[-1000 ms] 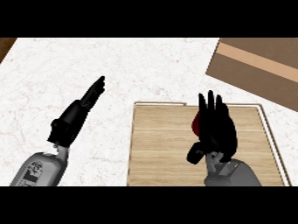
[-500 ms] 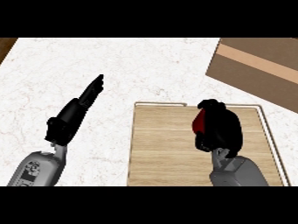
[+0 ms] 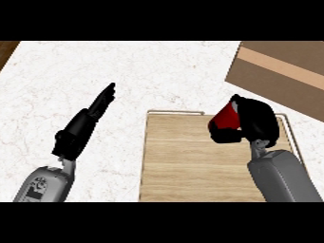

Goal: Pick the can from the tray and place it in the cardboard box

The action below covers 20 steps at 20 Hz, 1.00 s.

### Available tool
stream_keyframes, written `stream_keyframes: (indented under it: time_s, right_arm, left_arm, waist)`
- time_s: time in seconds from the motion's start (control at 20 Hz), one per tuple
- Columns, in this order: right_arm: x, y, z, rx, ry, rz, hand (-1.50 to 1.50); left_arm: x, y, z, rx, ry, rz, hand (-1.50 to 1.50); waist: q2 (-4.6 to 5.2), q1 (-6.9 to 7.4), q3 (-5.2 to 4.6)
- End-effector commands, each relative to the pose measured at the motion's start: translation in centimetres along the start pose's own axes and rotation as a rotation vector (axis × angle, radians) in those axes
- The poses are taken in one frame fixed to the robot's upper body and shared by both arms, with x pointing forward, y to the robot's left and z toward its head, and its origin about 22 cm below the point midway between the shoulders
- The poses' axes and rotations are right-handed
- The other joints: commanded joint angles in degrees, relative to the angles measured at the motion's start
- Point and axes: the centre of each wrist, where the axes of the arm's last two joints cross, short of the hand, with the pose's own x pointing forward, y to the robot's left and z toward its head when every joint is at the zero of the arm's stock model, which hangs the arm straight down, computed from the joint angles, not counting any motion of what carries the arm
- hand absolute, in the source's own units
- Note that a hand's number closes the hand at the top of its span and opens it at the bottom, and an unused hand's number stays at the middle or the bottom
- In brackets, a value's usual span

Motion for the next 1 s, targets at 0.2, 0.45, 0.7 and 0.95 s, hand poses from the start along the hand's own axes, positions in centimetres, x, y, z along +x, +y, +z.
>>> stream_keyframes:
  time_s: [0.2, 0.45, 0.7, 0.95]
  right_arm:
    - [-2.6, -1.7, -2.3, -0.191, 0.005, 0.103, 1.50]
    - [-0.9, -3.0, 0.7, -0.311, -0.013, 0.074, 1.50]
    - [0.1, -9.8, 2.9, -0.375, -0.084, 0.032, 1.50]
    - [1.7, -12.1, 10.1, -0.484, -0.147, -0.097, 1.50]
  left_arm:
    - [-0.5, -1.3, 0.3, -0.010, 0.002, 0.010, 0.00]
    - [0.3, -1.0, 0.3, -0.007, -0.004, 0.019, 0.00]
    - [-0.8, -1.3, -0.1, 0.013, 0.007, -0.006, 0.00]
    - [0.9, 1.4, 0.3, 0.015, 0.017, 0.008, 0.00]
  waist:
    - [0.79, -0.44, 0.61]
    - [0.67, -0.62, 0.60]
    - [0.73, -0.76, 0.59]
    - [0.41, -1.06, 0.59]
